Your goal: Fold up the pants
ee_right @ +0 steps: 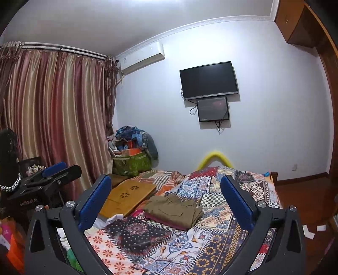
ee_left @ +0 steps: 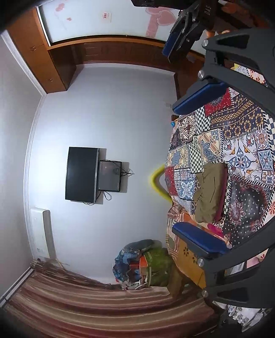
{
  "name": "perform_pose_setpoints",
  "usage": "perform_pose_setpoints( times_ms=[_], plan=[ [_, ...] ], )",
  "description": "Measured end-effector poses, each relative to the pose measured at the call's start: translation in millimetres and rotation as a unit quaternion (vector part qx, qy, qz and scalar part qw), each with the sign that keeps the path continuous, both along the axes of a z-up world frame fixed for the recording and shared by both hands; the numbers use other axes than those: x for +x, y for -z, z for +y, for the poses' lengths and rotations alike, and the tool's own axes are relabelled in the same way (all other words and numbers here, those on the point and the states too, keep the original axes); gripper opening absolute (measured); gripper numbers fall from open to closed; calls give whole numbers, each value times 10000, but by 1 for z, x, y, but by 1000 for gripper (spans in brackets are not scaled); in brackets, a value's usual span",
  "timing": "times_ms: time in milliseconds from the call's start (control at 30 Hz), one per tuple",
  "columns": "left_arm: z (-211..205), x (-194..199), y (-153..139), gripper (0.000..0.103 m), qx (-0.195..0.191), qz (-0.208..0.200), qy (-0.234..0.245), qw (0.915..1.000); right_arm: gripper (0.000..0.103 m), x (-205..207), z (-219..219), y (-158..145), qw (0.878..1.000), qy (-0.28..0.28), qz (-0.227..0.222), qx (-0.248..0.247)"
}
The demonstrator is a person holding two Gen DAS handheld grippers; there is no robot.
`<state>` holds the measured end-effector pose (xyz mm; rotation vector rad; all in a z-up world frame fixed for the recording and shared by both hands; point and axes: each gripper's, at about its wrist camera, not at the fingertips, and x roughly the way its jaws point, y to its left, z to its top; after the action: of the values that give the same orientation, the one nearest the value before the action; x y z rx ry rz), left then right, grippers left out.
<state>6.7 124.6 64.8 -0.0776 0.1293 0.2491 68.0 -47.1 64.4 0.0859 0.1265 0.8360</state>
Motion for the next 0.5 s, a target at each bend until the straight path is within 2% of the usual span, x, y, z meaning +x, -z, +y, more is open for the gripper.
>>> perform_pose_setpoints(
  times_ms=[500],
  plan=[
    [-3,0,5,103,26,-2,-32,10000,103,-5,-7,0,10000,36,-79,27]
  ],
)
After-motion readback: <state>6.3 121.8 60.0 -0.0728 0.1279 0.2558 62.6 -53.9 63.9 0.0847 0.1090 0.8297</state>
